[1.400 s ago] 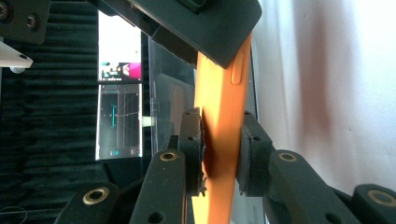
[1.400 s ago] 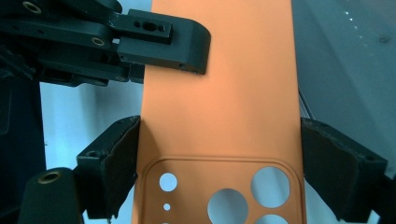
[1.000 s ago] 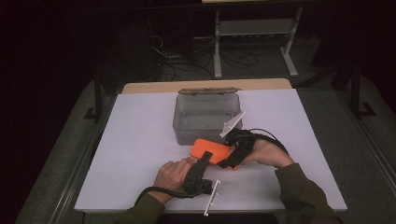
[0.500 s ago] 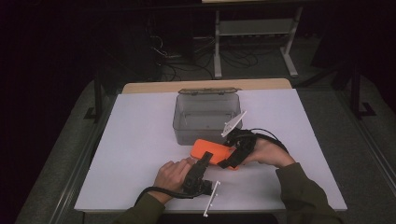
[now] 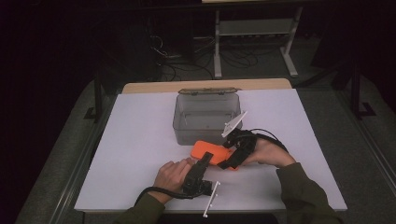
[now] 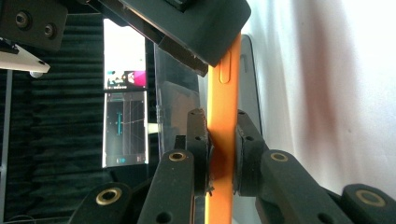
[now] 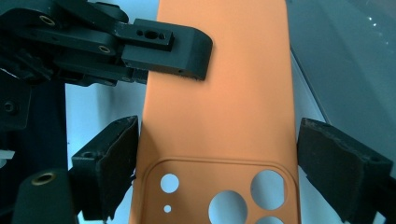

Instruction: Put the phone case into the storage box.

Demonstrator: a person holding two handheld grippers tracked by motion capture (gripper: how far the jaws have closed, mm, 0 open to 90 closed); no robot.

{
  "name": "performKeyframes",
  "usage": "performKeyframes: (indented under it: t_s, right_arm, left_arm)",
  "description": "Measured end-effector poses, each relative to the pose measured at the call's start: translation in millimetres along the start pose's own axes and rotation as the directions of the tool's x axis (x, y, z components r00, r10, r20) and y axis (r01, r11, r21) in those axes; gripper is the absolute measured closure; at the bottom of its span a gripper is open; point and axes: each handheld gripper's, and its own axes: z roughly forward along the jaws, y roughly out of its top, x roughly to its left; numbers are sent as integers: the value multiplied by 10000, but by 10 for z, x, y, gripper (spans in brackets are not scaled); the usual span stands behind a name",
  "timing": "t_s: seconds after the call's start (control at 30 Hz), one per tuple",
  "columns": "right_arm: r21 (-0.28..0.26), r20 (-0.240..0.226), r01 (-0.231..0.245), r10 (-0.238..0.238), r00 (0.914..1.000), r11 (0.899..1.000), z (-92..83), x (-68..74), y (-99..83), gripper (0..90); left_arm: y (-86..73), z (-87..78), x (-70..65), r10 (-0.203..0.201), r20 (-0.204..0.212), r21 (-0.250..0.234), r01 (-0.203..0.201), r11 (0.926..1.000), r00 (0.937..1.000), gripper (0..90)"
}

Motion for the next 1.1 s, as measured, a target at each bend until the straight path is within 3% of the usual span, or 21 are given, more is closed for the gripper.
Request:
performKeyframes:
  t_s: [0.17,0.6,0.87,1.1]
  right_arm:
    - [-339,31,-30,31,10000,9994,-35,2,2,72]
    - [-572,475,-185,212,9986,9982,-126,1,-94,53]
    - [-956,772,-455,530,9956,9944,-206,-9,-245,31]
    - [-1550,1282,-861,1064,9860,9842,-290,9,-459,16]
  left_arm:
    - [-3,5,-1,-18,36,-4,18,10000,10000,797]
    - [-35,1,10,-172,143,65,171,9998,9997,797]
    - [-57,-1,12,-173,216,152,169,9997,9996,797]
    - [-79,-4,19,-206,249,214,201,9996,9995,797]
